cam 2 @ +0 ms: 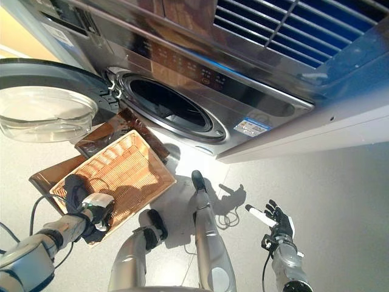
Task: Pick up the clothes and place them into the washing machine
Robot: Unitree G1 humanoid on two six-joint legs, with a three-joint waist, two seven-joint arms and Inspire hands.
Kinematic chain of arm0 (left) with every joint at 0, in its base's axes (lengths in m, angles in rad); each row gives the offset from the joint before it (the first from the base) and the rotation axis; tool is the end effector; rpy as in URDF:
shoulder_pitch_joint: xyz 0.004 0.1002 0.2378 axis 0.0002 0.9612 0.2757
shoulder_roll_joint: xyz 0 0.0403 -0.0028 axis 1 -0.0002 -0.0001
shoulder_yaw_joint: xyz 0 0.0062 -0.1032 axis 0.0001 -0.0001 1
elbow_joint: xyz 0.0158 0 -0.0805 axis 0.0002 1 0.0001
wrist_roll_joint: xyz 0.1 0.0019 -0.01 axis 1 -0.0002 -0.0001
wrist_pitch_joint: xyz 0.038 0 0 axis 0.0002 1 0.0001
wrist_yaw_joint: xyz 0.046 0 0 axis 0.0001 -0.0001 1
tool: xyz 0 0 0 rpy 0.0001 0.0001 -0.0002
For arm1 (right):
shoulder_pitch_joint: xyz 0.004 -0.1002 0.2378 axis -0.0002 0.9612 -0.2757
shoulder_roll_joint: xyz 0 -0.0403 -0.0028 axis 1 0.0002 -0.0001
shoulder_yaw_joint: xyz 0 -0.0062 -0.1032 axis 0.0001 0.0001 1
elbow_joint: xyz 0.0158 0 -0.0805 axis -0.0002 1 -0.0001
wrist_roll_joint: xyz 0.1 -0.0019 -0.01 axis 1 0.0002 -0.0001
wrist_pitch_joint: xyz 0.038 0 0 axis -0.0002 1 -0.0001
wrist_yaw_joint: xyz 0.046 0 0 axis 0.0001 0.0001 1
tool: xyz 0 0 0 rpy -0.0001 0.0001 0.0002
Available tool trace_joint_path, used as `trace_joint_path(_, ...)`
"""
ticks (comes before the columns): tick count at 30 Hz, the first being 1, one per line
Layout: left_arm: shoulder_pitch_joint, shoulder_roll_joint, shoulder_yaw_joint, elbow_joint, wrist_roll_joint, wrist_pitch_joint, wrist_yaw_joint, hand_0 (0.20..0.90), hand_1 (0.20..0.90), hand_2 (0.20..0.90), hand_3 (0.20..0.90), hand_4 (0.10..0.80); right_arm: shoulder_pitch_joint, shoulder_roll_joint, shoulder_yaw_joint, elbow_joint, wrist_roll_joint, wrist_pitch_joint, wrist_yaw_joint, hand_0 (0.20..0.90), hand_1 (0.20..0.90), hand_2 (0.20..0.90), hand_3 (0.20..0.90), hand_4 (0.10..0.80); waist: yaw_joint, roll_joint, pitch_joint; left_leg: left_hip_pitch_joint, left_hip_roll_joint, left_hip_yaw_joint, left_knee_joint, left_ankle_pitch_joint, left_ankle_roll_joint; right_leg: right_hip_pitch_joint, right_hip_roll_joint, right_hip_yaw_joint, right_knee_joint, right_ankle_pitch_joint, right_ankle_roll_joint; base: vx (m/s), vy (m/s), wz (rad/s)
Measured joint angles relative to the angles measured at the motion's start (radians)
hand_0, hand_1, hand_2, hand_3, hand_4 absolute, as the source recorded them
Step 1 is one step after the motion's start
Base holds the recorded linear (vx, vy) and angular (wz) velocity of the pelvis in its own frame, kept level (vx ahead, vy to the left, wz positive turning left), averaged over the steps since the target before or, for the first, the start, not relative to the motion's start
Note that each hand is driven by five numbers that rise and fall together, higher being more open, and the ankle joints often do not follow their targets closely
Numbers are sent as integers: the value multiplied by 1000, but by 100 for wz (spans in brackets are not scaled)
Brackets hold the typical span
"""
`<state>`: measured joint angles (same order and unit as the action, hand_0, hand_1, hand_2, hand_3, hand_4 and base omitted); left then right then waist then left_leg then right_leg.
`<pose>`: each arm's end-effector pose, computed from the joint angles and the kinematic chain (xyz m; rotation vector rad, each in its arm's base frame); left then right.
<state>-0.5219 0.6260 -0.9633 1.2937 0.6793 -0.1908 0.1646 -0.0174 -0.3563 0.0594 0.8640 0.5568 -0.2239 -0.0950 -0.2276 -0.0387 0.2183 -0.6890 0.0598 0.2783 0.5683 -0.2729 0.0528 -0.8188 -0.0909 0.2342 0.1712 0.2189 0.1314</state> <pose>0.2166 0.2953 -0.0221 1.8062 0.6035 -0.6315 0.1436 -0.2580 -0.0641 0.0971 0.5701 -0.4290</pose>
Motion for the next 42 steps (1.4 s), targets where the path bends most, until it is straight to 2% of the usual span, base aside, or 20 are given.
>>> trace_joint_path(1,-33,7,-36,-4,16,-1,4,200,200,200,200,300,8,1,-1,-8,-1,-1,-6,900,900,900,900,800,3,1,-9,1,-3,1,-6,4,0,-1,-3,1,-1,0,0,15,-21,8)
trace_joint_path(5,-136,40,-74,-8,34,-10,17,200,200,200,200,300,15,5,0,-23,-5,-1,-14,900,900,900,900,800,12,1,-35,2,-8,4,-20,18,-1,-8,-10,3,-3,10,2,28,-30,3)
trace_joint_path(7,-215,75,-110,-9,33,-7,26,200,200,200,200,300,22,8,-1,-33,-26,-4,-12,900,900,900,900,800,20,1,-46,4,-18,1,-25,25,-3,-8,-12,3,-1,13,-1,31,-33,3)
trace_joint_path(10,-326,135,-120,-6,32,-4,38,200,200,200,200,300,35,12,-1,-47,-40,-13,-11,900,900,900,900,800,13,1,-64,8,-20,4,-36,30,-4,-8,-15,3,-4,8,5,37,-33,-2)
trace_joint_path(13,-414,190,-139,2,27,-4,43,200,200,200,200,300,69,13,-2,-66,-49,-14,-7,900,900,900,900,800,8,5,-74,39,-9,32,-85,51,2,8,-19,3,-34,-22,17,44,-34,-13)
trace_joint_path(14,-447,213,-157,3,27,-10,39,200,200,200,200,300,92,14,-2,-70,-62,-15,3,900,900,900,900,800,7,11,-78,43,5,42,-92,54,-1,5,-10,1,19,-20,-1,16,-24,-11)
trace_joint_path(16,-490,238,-187,13,19,-4,44,200,200,200,200,300,123,19,-6,-66,-77,-13,10,900,900,900,900,800,7,10,-86,52,-6,19,-99,59,-18,6,3,-4,32,-20,-14,25,-16,-8)
trace_joint_path(18,-510,258,-193,14,14,-9,41,200,200,200,200,300,139,19,-21,-66,-77,-14,11,900,900,900,900,800,5,17,-100,63,-6,13,-114,62,-23,8,10,4,24,-12,-19,35,-18,-18)
trace_joint_path(28,-577,259,-234,12,14,-25,44,200,200,200,200,300,148,23,-25,-54,-77,-14,32,900,900,900,900,800,0,36,-138,93,-16,13,-129,71,-26,40,1,10,3,-4,-27,20,-14,-2)
trace_joint_path(32,-606,260,-236,6,14,-38,46,200,200,200,200,300,158,24,-28,-28,-77,-13,33,900,900,900,900,800,21,55,-156,111,-26,17,-170,90,-19,65,-18,-4,-50,-11,-16,20,-32,1)
trace_joint_path(36,-642,276,-237,4,12,-38,53,200,200,200,200,300,169,23,-29,-14,-77,-5,33,900,900,900,900,800,25,57,-159,142,-34,14,-196,106,-20,86,-20,-9,-58,-10,-15,12,-21,4)
trace_joint_path(38,-651,284,-237,2,11,-38,54,200,200,200,200,300,169,23,-31,2,-78,-5,33,900,900,900,900,800,25,59,-161,163,-38,12,-207,107,-22,100,-24,-9,-53,10,-14,-52,-32,1)
trace_joint_path(39,-655,287,-237,3,11,-38,54,200,200,200,200,300,168,23,-31,9,-78,-5,33,900,900,900,900,800,26,63,-167,163,-37,9,-209,107,-23,100,-24,-9,-53,15,-22,-115,-66,1)
trace_joint_path(40,-662,287,-237,3,9,-37,54,200,200,200,200,300,163,23,-30,19,-77,-4,33,900,900,900,900,800,25,66,-169,162,-38,3,-210,110,-26,99,-20,-12,-49,26,-15,-16,-36,-1)
trace_joint_path(41,-660,288,-234,3,1,-37,54,532,532,532,532,537,158,24,-29,25,-78,0,33,900,900,900,900,800,27,66,-170,164,-40,-3,-211,108,-27,98,-17,-14,-43,20,-18,0,0,0)
trace_joint_path(42,-652,288,-233,2,-10,-38,54,900,900,900,900,800,158,24,-29,25,-78,1,33,900,900,900,900,800,25,67,-171,165,-39,-6,-209,109,-27,97,-18,-14,-34,20,-19,-42,-33,1)
